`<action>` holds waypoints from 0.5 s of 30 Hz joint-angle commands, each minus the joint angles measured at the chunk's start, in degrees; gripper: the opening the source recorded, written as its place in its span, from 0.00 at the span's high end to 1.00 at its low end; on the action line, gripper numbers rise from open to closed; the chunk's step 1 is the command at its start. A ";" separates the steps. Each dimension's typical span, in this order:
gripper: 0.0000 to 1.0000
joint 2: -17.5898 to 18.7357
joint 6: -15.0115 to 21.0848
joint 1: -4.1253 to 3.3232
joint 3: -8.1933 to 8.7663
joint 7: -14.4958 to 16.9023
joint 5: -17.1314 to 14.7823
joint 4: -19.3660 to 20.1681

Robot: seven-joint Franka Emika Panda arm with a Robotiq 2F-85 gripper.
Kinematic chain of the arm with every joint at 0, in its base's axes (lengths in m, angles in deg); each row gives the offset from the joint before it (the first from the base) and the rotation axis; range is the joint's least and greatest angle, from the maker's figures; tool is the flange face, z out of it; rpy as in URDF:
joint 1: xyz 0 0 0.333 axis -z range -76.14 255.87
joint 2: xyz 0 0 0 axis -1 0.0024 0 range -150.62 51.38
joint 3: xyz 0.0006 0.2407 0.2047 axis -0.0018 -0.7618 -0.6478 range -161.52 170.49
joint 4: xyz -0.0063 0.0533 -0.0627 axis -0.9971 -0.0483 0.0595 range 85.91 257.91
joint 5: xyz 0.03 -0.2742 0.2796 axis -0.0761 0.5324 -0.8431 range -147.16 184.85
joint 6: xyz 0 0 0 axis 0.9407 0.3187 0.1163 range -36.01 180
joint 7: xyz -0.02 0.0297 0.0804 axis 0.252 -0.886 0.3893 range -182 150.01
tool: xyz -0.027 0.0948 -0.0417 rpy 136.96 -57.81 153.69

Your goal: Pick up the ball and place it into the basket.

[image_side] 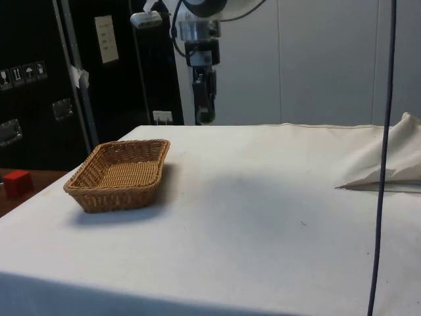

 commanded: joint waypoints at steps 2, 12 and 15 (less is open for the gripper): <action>0.98 0.34 -0.40 0.00 -0.11 -0.17 0.00 -0.57; 0.98 2.58 -2.64 0.00 -1.26 -1.09 -0.40 -4.76; 0.98 3.21 -3.61 0.00 -2.01 -1.20 -1.20 -6.25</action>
